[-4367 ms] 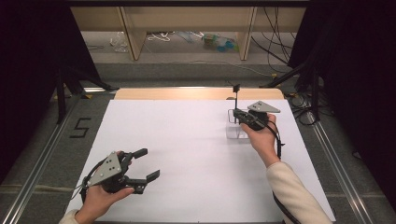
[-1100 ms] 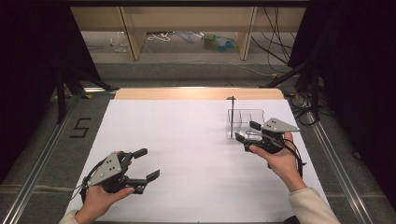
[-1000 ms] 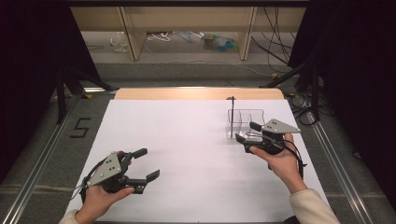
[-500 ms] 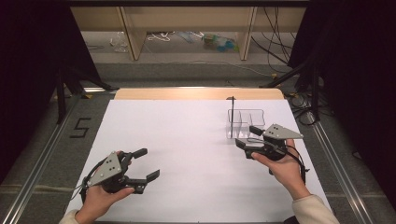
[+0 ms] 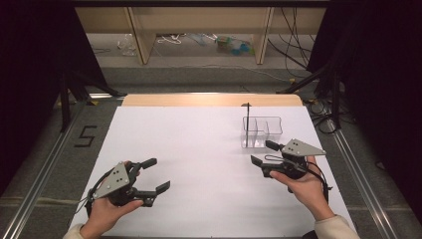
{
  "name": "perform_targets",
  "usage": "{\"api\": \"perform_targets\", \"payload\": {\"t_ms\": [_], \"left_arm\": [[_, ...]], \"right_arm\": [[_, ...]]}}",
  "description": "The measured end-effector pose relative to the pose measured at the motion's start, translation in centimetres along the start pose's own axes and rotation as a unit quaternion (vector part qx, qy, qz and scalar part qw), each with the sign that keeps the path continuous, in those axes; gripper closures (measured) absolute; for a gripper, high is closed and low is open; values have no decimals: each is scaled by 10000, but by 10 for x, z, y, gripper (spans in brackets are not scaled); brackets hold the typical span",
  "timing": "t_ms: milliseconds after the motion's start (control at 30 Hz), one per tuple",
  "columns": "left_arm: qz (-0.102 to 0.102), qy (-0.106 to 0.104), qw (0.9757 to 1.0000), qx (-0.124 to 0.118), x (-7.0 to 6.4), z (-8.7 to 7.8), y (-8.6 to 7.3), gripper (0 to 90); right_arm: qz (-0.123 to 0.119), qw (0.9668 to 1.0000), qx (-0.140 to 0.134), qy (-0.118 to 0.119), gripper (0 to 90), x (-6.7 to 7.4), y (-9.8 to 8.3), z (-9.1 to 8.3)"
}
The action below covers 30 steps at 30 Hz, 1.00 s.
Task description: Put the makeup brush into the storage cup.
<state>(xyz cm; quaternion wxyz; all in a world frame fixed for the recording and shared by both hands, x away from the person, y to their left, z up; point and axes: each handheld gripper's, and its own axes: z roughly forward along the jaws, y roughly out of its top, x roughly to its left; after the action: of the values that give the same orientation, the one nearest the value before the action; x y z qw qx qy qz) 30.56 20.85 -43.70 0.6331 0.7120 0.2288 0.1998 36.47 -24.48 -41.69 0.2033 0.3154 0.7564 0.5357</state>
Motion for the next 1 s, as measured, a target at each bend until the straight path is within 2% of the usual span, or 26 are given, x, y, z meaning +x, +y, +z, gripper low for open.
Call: {"api": "perform_targets", "payload": {"t_ms": [33,133,167,233,300,333,400,500,533,600,633,733,767,800,1000], "left_arm": [[-1,1,10000,1,0,0,0,167],[-1,-2,10000,1,0,0,0,167],[-4,-4,10000,0,0,0,0,168],[-3,0,10000,-1,0,0,0,168],[-3,1,10000,1,0,0,0,167],[-3,2,10000,-1,0,0,0,167],[-2,0,10000,1,0,0,0,167],[0,4,10000,3,0,0,0,167],[0,5,10000,7,0,0,0,167],[3,6,10000,4,0,0,0,167],[4,6,10000,6,0,0,0,167],[5,4,10000,10,0,0,0,167],[10,4,10000,14,0,0,0,167],[5,4,10000,10,0,0,0,167],[9,12,10000,2,0,0,0,167]], "right_arm": [[-21,10000,52,-28,244,1,0,-1],[-21,10000,-26,76,243,3,-2,-2],[-23,10000,54,65,242,4,-2,-3],[-51,10000,-19,33,242,6,-3,-3],[-68,9999,65,60,242,6,-4,-5],[-99,9999,-71,96,242,7,-5,-4],[-74,9999,59,100,242,9,-5,-6],[-145,9998,-42,87,242,11,-6,-6],[-99,9998,56,165,242,12,-6,-7],[-132,9997,-59,190,242,13,-8,-6],[-125,9996,165,174,242,14,-7,-10],[-184,9996,15,214,242,16,-9,-9],[-113,9995,-6,287,242,17,-10,-8],[-129,9995,88,273,242,18,-11,-10],[-173,9993,35,316,242,22,-13,-14]]}}
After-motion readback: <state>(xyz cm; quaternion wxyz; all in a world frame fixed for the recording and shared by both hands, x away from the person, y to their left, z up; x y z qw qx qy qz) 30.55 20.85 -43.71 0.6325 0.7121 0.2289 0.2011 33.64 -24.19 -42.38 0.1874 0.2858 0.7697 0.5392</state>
